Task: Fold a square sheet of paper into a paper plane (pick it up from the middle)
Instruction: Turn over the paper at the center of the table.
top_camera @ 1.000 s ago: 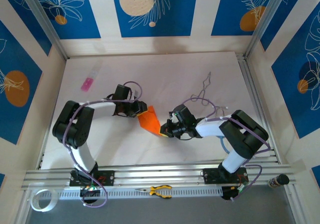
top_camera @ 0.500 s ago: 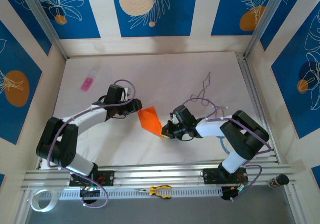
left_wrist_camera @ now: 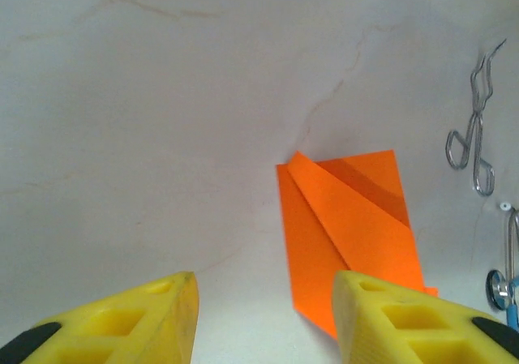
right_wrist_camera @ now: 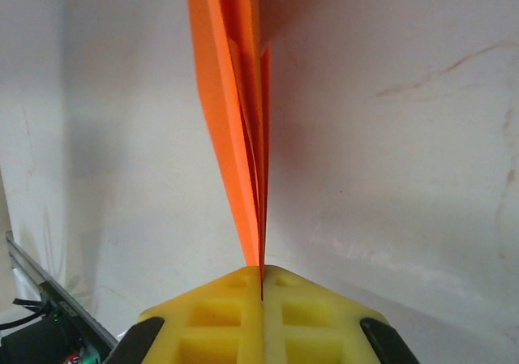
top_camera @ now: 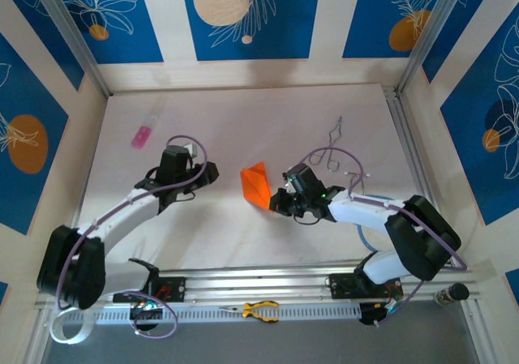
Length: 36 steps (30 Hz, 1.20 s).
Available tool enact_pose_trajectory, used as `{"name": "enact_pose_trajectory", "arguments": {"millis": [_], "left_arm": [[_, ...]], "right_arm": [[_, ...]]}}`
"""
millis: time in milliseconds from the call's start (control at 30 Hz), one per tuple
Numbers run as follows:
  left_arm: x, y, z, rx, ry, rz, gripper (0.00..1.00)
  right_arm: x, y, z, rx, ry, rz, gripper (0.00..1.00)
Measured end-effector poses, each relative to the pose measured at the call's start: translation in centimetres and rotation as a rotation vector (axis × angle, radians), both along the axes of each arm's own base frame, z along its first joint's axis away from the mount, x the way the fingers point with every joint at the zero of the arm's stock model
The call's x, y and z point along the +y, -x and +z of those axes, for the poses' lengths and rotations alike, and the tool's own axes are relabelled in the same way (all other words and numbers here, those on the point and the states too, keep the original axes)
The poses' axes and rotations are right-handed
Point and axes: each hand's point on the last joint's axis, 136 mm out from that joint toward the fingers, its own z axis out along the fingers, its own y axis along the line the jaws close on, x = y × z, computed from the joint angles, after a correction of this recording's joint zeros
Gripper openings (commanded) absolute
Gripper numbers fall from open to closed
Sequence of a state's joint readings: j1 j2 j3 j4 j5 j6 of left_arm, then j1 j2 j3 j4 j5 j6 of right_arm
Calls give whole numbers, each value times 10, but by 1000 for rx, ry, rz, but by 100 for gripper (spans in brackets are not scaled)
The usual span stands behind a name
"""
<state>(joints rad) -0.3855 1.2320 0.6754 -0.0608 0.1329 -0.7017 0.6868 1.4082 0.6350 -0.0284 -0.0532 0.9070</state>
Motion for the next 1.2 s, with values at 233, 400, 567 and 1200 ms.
{"name": "enact_pose_trajectory", "arguments": {"millis": [233, 400, 567, 1200], "left_arm": [[13, 3, 26, -98, -5, 52, 48], [23, 9, 29, -125, -20, 84, 53], [30, 13, 35, -146, -28, 102, 56], [77, 35, 18, -77, -160, 285, 65]], "right_arm": [[-14, -16, 43, -170, 106, 30, 0], [-23, -26, 69, -290, 228, 79, 0], [-32, -28, 80, -357, 377, 150, 0], [-60, -47, 66, -442, 1084, 309, 0]]}}
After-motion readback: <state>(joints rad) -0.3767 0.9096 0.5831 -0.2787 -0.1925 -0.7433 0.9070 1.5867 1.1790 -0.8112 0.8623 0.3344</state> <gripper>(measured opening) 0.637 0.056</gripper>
